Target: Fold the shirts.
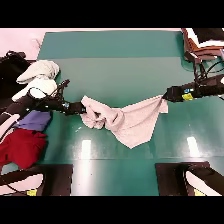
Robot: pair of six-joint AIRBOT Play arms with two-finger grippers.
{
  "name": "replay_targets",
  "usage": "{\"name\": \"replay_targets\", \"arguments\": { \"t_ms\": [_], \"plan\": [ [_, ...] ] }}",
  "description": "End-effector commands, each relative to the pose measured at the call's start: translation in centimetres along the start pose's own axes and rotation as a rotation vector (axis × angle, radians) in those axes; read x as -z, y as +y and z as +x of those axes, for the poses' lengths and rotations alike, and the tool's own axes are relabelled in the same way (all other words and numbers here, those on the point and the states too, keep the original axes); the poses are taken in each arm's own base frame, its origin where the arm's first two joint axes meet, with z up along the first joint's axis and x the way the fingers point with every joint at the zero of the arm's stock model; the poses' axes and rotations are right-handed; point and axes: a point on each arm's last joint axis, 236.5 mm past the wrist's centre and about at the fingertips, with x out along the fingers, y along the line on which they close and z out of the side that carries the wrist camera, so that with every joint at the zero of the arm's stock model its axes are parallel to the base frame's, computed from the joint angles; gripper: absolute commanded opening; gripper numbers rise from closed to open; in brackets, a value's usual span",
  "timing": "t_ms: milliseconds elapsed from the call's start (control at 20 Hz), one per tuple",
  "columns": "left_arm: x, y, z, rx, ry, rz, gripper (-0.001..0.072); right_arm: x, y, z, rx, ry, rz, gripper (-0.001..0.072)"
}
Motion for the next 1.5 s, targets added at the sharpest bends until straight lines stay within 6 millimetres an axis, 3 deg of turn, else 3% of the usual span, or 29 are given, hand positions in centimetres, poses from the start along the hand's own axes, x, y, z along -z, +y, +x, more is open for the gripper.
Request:
{"name": "replay_targets", "arguments": {
  "t_ms": [0,50,150,200,300,400,450,550,650,750,900,1000,1100,1150,1250,1350,1450],
  "plan": [
    [-1.2,-1.3,-0.2,0.018,-0.034,0.001,0.0134,-0.1,0.0,-0.2,0.002,-0.008,-0.003,0.0013],
    [-2.1,-2.0,-0.8,0.024,-0.049,0.026,0.0023,-0.4,0.0,-0.7,0.004,-0.032,-0.002,0.0013],
    [-5.4,-4.6,-3.8,0.033,-0.125,0.107,0.0022,-1.5,0.0,-2.8,0.011,-0.11,-0.004,0.0013],
    [-7.8,-6.4,-6.6,0.022,-0.199,0.162,0.0022,-2.3,0.3,-4.7,0.016,-0.16,-0.012,0.0013],
    [-12.0,-11.7,-14.5,-0.001,-0.389,0.295,0.0021,-4.5,2.1,-10.7,0.022,-0.299,-0.084,0.0013],
    [-14.0,-18.7,-24.7,-0.003,-0.62,0.448,0.0022,-6.4,4.7,-17.9,0.039,-0.465,-0.165,0.0013],
    [-13.8,-22.7,-30.4,0.008,-0.749,0.53,0.0022,-6.9,5.9,-21.4,0.052,-0.547,-0.199,0.0013],
    [-10.8,-29.6,-40.4,0.032,-0.975,0.679,0.0021,-7.0,8.2,-28.2,0.084,-0.706,-0.257,0.0013],
    [-6.4,-34.2,-47.8,0.048,-1.151,0.784,0.0022,-6.3,9.5,-33.4,0.136,-0.828,-0.287,0.0013],
    [-2.7,-36.7,-52.9,0.028,-1.284,0.851,0.0021,-5.5,9.7,-36.4,0.198,-0.887,-0.287,0.0013],
    [-1.1,-36.5,-56.6,-0.046,-1.382,0.823,0.0021,-4.8,8.5,-38.3,0.298,-0.887,-0.25,0.0013],
    [-2.4,-34.3,-56.2,-0.122,-1.361,0.753,0.0021,-5.0,7.2,-38.4,0.345,-0.858,-0.216,0.0013],
    [-4.9,-31.2,-52.1,-0.168,-1.207,0.673,0.0022,-5.9,5.5,-37.4,0.351,-0.815,-0.179,0.0012],
    [-6.4,-29.2,-48.6,-0.186,-1.081,0.639,0.0022,-6.7,4.7,-36.1,0.328,-0.779,-0.162,0.0012],
    [-8.5,-24.4,-40.0,-0.193,-0.79,0.54,0.0022,-8.1,1.6,-31.6,0.272,-0.646,-0.092,0.0012],
    [-8.8,-19.3,-30.6,-0.16,-0.491,0.421,0.0023,-9.2,-1.5,-25.5,0.202,-0.464,-0.027,0.0012],
    [-7.7,-14.6,-21.6,-0.098,-0.258,0.281,0.0023,-9.7,-3.8,-19.0,0.134,-0.277,0.023,0.0012]
  ]
}}
